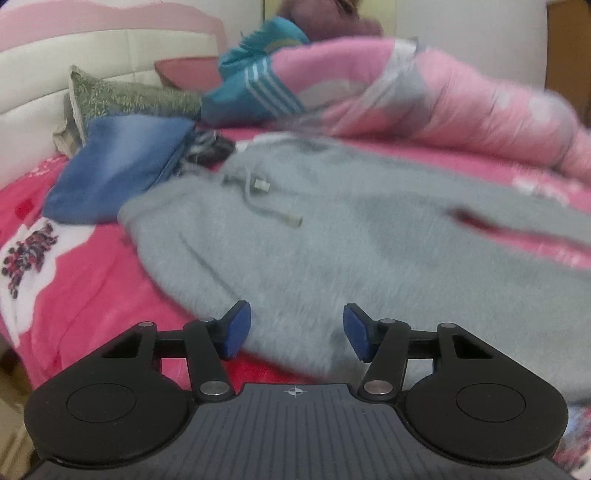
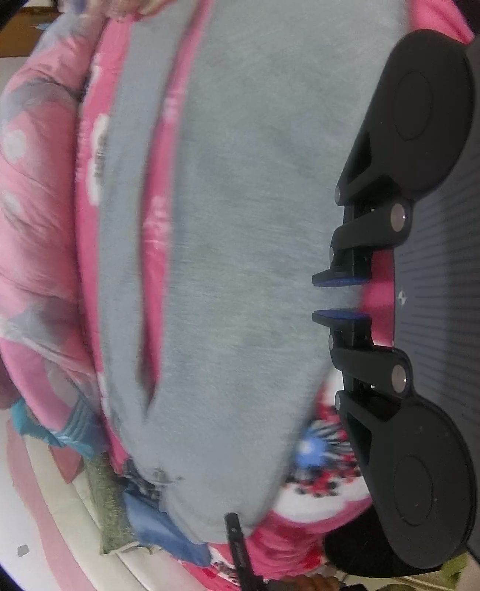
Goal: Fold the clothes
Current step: 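Pinch the sweatshirt edge with the right gripper while the left gripper hovers over the hood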
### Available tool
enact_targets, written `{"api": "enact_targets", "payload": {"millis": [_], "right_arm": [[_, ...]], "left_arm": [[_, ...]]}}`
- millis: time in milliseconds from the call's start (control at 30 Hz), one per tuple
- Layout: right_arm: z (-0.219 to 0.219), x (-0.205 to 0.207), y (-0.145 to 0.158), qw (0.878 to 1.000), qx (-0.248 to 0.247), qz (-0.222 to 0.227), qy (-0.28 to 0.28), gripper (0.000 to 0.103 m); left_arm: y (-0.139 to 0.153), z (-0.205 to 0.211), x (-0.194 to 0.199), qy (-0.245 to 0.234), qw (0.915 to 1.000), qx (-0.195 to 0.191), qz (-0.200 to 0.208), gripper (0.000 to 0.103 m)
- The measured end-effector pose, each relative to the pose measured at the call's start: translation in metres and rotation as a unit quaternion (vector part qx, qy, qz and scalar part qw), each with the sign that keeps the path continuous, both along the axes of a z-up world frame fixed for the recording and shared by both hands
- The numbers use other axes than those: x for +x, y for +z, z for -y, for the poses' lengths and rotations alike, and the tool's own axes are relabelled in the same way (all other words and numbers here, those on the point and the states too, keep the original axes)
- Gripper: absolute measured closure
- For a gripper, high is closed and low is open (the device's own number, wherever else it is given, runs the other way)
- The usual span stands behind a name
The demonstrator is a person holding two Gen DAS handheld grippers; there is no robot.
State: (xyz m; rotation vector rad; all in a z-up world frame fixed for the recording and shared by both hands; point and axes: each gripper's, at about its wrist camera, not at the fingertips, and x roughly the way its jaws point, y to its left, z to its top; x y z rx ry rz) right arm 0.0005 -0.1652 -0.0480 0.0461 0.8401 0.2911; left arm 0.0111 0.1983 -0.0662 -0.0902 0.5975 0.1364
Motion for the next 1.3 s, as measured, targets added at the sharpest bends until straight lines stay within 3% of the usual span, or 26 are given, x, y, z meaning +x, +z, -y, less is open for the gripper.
{"api": "enact_targets", "payload": {"millis": [100,333,433,533,600,667,733,833,933,1033,1100,1167,1200,1233,1300], "right_arm": [[-0.011,0.026,0.005,1.000,-0.001,0.021,0.003,0.089],[-0.044,0.096,-0.011,0.999,0.006,0.039,0.007,0.089],[-0.018,0.112,-0.027,0.999,-0.007,0.019,-0.032,0.091],[0.054,0.096,-0.030,0.994,-0.027,0.021,-0.104,0.092],[0.115,0.083,-0.023,0.980,-0.064,0.019,-0.186,0.092],[0.176,0.070,-0.018,0.955,-0.111,0.012,-0.276,0.090],[0.229,0.058,-0.006,0.931,-0.111,0.006,-0.349,0.090],[0.243,0.047,0.015,0.938,-0.049,0.036,-0.342,0.090],[0.210,0.070,0.017,0.970,0.002,0.029,-0.242,0.090],[0.186,0.111,-0.001,0.986,0.024,-0.026,-0.165,0.091],[0.204,0.128,-0.013,0.979,-0.043,-0.040,-0.194,0.091],[0.239,0.135,-0.020,0.956,-0.134,-0.041,-0.259,0.092],[0.262,0.130,-0.018,0.942,-0.149,-0.045,-0.298,0.103],[0.282,0.124,-0.013,0.942,-0.106,-0.049,-0.315,0.103],[0.282,0.109,0.006,0.942,-0.071,-0.028,-0.328,0.103]], "left_arm": [[0.017,0.008,0.011,-0.024,0.9993,-0.012,0.028,0.045],[-0.005,0.047,0.060,-0.077,0.9969,-0.009,-0.014,0.045],[-0.014,0.064,0.081,-0.100,0.9944,-0.008,-0.032,0.045],[-0.024,0.080,0.101,-0.123,0.9911,-0.006,-0.050,0.044],[-0.028,0.084,0.107,-0.133,0.9897,-0.003,-0.053,0.043],[-0.029,0.083,0.105,-0.136,0.9894,0.000,-0.050,0.042],[-0.028,0.085,0.103,-0.137,0.9894,0.004,-0.050,0.042],[-0.026,0.087,0.102,-0.132,0.9898,0.012,-0.051,0.040],[-0.025,0.088,0.104,-0.126,0.9906,0.016,-0.051,0.039],[-0.025,0.088,0.103,-0.121,0.9912,0.021,-0.049,0.038],[-0.025,0.083,0.102,-0.116,0.9920,0.014,-0.048,0.038],[-0.026,0.078,0.102,-0.113,0.9925,0.007,-0.046,0.038],[-0.027,0.076,0.102,-0.113,0.9926,0.004,-0.044,0.038],[-0.027,0.075,0.101,-0.114,0.9925,0.004,-0.043,0.038],[-0.027,0.074,0.101,-0.117,0.9923,0.005,-0.041,0.037]]}}
